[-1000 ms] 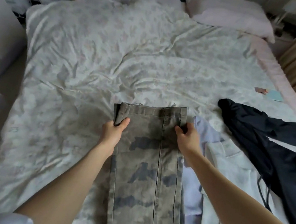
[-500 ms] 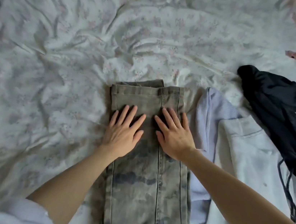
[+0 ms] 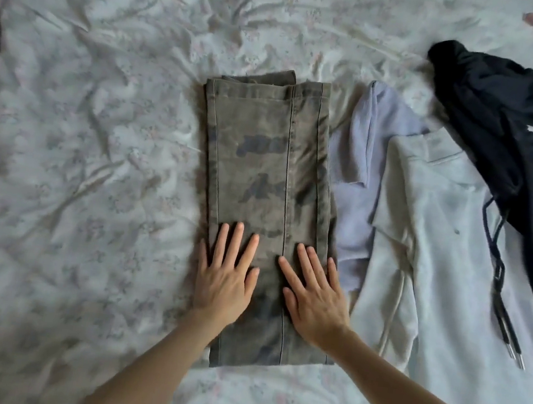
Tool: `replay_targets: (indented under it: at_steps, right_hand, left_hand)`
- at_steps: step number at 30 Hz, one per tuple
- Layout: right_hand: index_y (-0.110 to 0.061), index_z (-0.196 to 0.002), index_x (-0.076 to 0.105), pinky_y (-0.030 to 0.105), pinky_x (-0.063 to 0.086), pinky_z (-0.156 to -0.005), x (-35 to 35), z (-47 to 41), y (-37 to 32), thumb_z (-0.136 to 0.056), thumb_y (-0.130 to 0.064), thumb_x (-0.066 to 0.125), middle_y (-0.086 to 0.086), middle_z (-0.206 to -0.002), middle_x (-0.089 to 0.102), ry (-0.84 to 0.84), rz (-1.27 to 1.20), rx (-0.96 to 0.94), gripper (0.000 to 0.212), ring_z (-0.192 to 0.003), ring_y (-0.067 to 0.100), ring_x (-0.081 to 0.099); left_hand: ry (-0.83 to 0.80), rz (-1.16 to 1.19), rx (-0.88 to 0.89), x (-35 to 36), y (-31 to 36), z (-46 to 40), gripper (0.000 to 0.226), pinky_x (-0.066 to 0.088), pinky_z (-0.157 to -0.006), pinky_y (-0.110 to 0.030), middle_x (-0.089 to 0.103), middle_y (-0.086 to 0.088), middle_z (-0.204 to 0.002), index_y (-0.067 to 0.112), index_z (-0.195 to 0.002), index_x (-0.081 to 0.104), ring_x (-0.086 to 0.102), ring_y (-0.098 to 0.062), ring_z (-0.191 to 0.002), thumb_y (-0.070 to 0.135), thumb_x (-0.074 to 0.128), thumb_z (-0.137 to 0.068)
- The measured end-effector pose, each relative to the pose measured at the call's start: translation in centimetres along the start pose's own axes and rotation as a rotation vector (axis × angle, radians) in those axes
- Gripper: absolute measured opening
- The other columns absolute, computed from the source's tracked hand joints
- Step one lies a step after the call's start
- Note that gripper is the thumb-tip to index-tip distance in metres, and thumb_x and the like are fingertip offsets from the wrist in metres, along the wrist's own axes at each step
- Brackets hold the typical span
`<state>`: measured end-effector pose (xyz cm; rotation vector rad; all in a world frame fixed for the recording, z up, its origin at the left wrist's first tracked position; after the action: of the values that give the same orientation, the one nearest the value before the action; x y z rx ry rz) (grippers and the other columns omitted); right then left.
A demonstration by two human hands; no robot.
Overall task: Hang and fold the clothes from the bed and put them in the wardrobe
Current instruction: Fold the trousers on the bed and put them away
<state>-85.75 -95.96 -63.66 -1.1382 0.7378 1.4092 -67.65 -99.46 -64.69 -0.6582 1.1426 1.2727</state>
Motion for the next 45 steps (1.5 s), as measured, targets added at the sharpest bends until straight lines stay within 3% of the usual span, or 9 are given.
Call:
replay_targets:
  at_steps: [5,12,17,23,29,31,33,36,45]
  right_hand:
    - [-0.027,-0.140,0.043,0.049,0.023,-0.112,0.6,-1.3,0.4,-0.091,-0.040,0.029,0.010,-0.146,0.042,-0.094,0.058,0.104,0.052,-0.132,0.025,0.043]
    - [-0.026,-0.145,0.031,0.057,0.020,-0.109,2.7,5.8,-1.2,-0.098,-0.045,0.016,0.009,-0.152,0.032,-0.125,-0.012,0.003,0.053,-0.142,0.026,0.022]
    - [-0.021,-0.147,0.026,0.050,0.019,-0.114,3.0,7.8,-1.1,-0.095,-0.040,0.026,0.003,-0.157,0.014,-0.053,-0.249,0.097,0.056,-0.145,0.016,0.004]
    - [-0.011,-0.149,0.016,0.027,0.025,-0.107,1.5,9.0,-2.5,-0.092,-0.019,0.055,0.015,-0.148,0.030,0.137,-0.745,0.522,0.070,-0.136,0.027,0.028]
    - [-0.016,-0.149,0.018,0.036,0.043,-0.100,0.6,7.3,-1.1,-0.087,-0.021,0.062,0.008,-0.136,0.051,0.022,-0.965,0.668,0.076,-0.123,0.028,0.050]
    - [-0.019,-0.149,0.016,0.034,0.045,-0.096,0.0,7.5,-0.8,-0.087,-0.020,0.061,0.004,-0.138,0.050,0.038,-0.973,0.631,0.076,-0.121,0.026,0.052]
    - [-0.024,-0.150,0.013,0.027,0.044,-0.086,-1.0,7.9,-0.6,-0.089,-0.016,0.058,0.001,-0.143,0.044,0.072,-0.951,0.599,0.077,-0.113,0.025,0.056]
    - [-0.031,-0.149,0.018,0.026,0.046,-0.084,-2.5,8.9,-0.7,-0.091,-0.007,0.052,-0.011,-0.144,0.040,0.155,-0.888,0.451,0.071,-0.108,0.022,0.059]
    - [-0.020,-0.141,0.041,0.019,0.038,-0.083,-4.4,17.2,-2.5,-0.097,-0.021,0.047,0.011,-0.132,0.053,0.006,-0.683,0.259,0.045,-0.111,0.023,0.055]
  left_hand:
    - [-0.179,-0.068,-0.094,0.0,0.8,-1.8,0.060,0.001,-0.114,-0.058,-0.025,0.000,-0.155,0.029,-0.150,-0.007,-0.022,-0.025,-0.143,0.049,0.017,-0.099]
    - [-0.108,0.035,0.002,2.9,0.9,7.0,0.059,0.032,-0.107,-0.058,0.025,-0.011,-0.154,0.017,-0.146,0.031,0.014,-0.032,-0.144,0.048,0.016,-0.098]
    - [-0.035,0.368,-0.135,3.2,2.2,9.6,0.062,0.030,-0.112,-0.051,0.006,-0.017,-0.158,0.010,-0.147,0.029,0.006,-0.035,-0.145,0.044,0.038,-0.096]
    - [0.011,0.849,-0.624,0.7,3.4,10.3,0.079,0.025,-0.113,-0.038,0.016,-0.010,-0.157,0.013,-0.151,0.007,0.016,-0.026,-0.143,0.032,0.057,-0.093]
    - [-0.092,1.064,-0.729,-0.2,2.2,9.2,0.088,0.027,-0.111,-0.036,0.014,0.000,-0.158,0.022,-0.152,0.001,0.022,-0.022,-0.143,0.041,0.060,-0.089]
    - [-0.061,1.097,-0.678,-1.2,2.7,9.3,0.080,0.035,-0.100,-0.023,0.028,0.007,-0.152,0.027,-0.151,0.001,0.038,-0.019,-0.133,0.036,0.056,-0.093]
    - [-0.031,1.108,-0.627,-2.3,3.2,9.8,0.073,0.040,-0.069,-0.007,0.048,0.024,-0.112,0.032,-0.151,0.002,0.055,-0.009,-0.089,0.028,0.050,-0.097]
    - [0.021,1.124,-0.565,-3.9,3.7,10.9,0.068,0.036,-0.049,-0.016,0.037,0.025,-0.078,0.039,-0.149,-0.001,0.038,-0.008,-0.058,0.023,0.043,-0.100]
    - [0.004,1.064,-0.472,-6.3,5.5,19.4,0.061,0.036,-0.051,-0.017,0.043,0.023,-0.100,0.037,-0.149,0.006,0.035,-0.006,-0.059,0.014,0.037,-0.102]
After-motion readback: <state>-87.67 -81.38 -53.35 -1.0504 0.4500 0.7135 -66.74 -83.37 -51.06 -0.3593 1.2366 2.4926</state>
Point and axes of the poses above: each hand's wrist, its own z-axis away from the middle knuckle, its own x-axis out of the palm, y = z × x, the point moved 1 cm from there along -z, towards the middle knuckle
